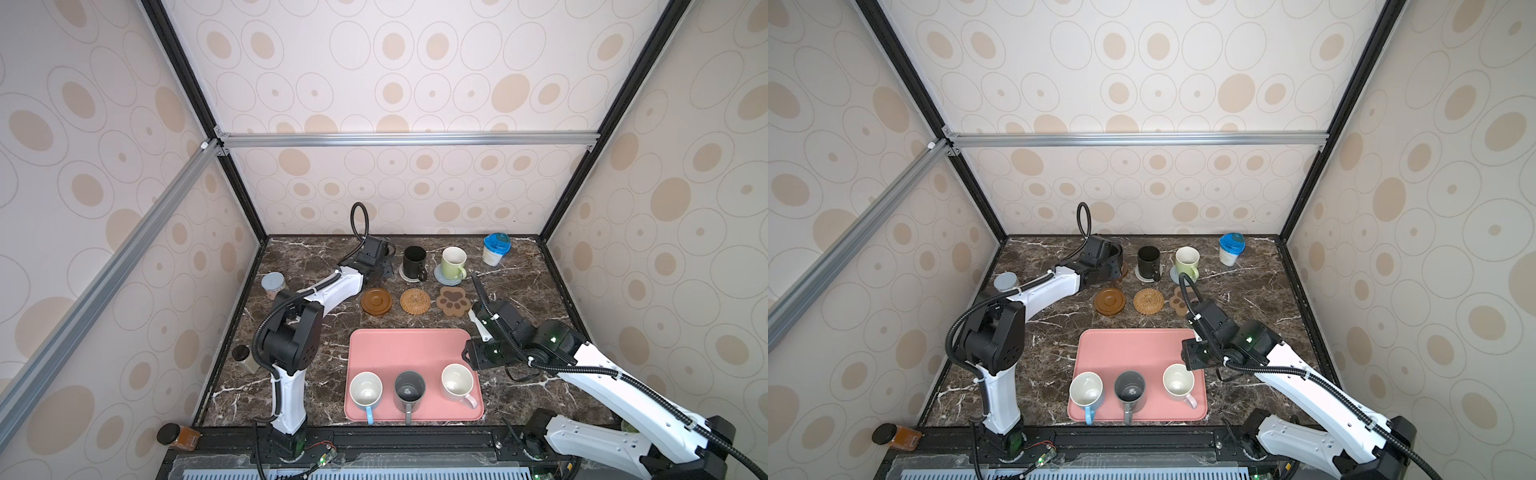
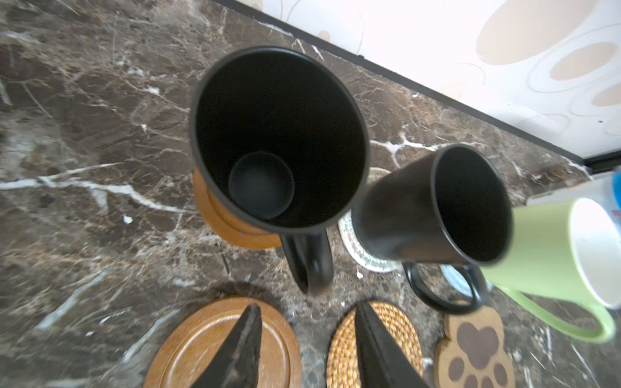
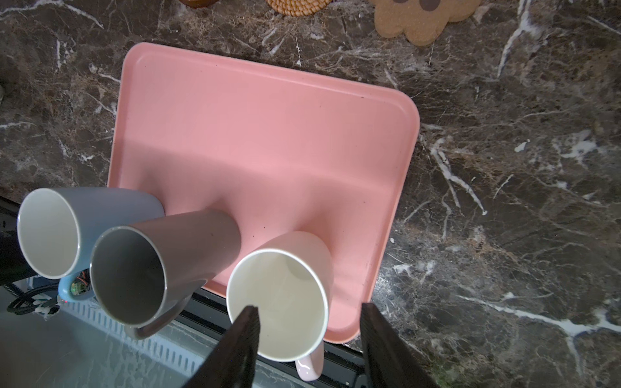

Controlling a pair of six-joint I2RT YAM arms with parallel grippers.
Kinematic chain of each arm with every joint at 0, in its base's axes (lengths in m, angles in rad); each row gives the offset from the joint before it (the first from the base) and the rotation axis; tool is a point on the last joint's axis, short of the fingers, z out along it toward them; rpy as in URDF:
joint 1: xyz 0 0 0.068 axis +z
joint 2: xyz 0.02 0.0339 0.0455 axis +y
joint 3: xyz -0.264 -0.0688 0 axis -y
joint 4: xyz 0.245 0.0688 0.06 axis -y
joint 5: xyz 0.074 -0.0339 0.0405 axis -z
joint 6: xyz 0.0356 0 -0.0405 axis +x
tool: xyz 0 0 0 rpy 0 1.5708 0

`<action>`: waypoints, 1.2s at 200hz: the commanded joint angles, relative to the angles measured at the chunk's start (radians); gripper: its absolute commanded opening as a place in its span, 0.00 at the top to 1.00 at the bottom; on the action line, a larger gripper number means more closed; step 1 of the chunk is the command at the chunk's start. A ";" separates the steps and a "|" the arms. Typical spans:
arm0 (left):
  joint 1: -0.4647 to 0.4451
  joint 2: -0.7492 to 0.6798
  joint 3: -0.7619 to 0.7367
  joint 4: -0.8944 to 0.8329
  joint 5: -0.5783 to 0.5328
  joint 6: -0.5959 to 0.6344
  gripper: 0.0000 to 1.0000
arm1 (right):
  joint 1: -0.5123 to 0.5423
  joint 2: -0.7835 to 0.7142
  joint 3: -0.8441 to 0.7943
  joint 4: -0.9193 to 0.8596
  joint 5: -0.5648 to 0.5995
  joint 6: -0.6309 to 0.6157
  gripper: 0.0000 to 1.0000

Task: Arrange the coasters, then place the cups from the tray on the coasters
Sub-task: 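Lower the black mug onto the wooden coaster with the left gripper, then open the left gripper and draw it back from the black mug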

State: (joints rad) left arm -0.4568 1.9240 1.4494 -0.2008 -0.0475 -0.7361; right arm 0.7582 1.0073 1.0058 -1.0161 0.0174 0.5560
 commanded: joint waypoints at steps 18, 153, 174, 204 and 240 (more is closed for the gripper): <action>-0.004 -0.158 -0.129 0.107 0.034 0.028 0.51 | 0.006 -0.024 0.016 -0.065 0.012 0.001 0.47; -0.006 -0.572 -0.536 0.258 0.101 0.071 0.48 | 0.007 -0.091 -0.074 -0.084 -0.131 -0.012 0.44; -0.006 -0.593 -0.556 0.261 0.096 0.064 0.48 | 0.009 -0.110 -0.089 -0.091 -0.144 -0.013 0.43; -0.006 -0.624 -0.569 0.250 0.088 0.060 0.47 | 0.011 -0.150 -0.112 -0.095 -0.163 -0.015 0.43; -0.006 -0.669 -0.610 0.273 0.071 0.042 0.47 | 0.012 -0.163 -0.132 -0.119 -0.187 -0.007 0.43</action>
State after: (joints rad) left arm -0.4610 1.2968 0.8608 0.0372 0.0433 -0.6693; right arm 0.7601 0.8505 0.8928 -1.0924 -0.1432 0.5488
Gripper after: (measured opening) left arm 0.530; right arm 0.572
